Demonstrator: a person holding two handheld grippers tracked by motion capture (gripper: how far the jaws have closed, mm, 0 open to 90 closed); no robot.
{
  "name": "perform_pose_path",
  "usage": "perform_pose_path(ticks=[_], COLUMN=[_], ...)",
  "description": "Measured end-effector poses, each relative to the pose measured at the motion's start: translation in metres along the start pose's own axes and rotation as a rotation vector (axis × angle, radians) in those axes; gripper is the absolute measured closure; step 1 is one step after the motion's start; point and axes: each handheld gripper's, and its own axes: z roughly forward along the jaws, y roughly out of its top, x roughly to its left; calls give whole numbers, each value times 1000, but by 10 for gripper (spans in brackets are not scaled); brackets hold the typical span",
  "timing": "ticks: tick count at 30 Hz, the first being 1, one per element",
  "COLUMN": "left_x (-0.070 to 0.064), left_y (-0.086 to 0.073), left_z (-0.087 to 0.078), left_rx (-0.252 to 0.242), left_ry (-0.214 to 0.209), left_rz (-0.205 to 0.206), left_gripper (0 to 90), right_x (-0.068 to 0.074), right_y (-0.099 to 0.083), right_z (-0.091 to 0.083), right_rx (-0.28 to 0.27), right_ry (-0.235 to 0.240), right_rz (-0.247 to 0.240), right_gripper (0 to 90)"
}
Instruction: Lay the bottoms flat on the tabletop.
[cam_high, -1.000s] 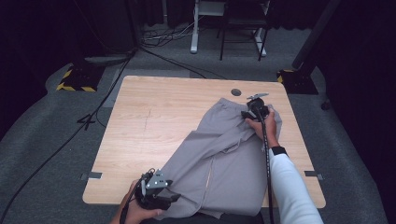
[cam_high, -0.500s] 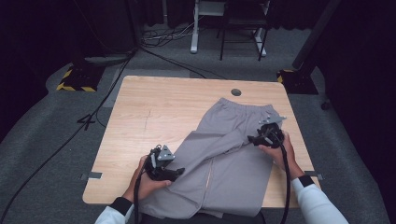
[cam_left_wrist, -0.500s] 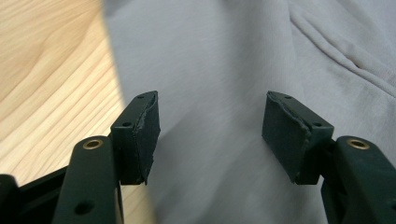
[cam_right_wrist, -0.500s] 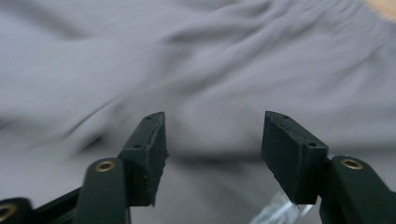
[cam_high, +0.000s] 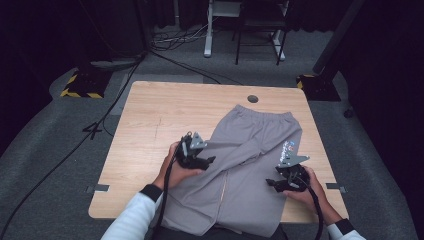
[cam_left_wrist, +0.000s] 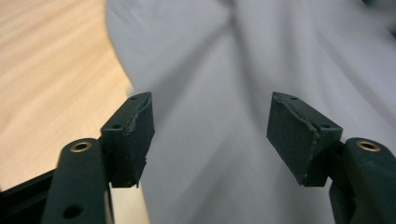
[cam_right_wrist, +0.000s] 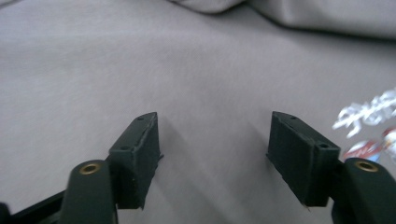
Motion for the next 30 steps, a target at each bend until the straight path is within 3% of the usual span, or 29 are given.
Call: perform_pose_path(ticks=[1, 3, 6, 8, 11, 12, 16, 18, 19, 23, 30], left_x=[6, 17, 24, 25, 22, 21, 20, 22, 26, 44, 82], left_y=[8, 22, 41, 49, 56, 57, 59, 56, 55, 48, 19], left_z=[8, 24, 45, 59, 79, 86, 107, 115, 115, 107, 78], left_rx=[1, -31, -36, -19, 31, 48, 85, 137, 130, 133, 126], left_ry=[-5, -36, 1, -16, 14, 38, 122, 223, 236, 354, 507], left_rz=[-4, -63, -78, -77, -41, -32, -71, -69, -96, -192, -264], left_gripper=[320, 320, 315, 324, 331, 337, 354, 374, 385, 414, 465], right_x=[-2, -4, -9, -11, -13, -14, -17, -18, -18, -20, -26], right_y=[-3, -8, -13, -16, -18, -18, -20, -20, -20, -20, -20], right_z=[-1, -4, -6, -6, -8, -8, -9, -9, -10, -10, -11], right_rx=[-4, -15, -33, -45, -48, -46, -47, -43, -42, -36, -18], right_ry=[7, 2, 7, 8, 8, 8, 17, 14, 16, 10, -10], right_rz=[14, 17, 30, 24, 26, 25, 14, 20, 17, 22, 29], right_gripper=[335, 322, 322, 322, 322, 321, 321, 320, 320, 312, 292])
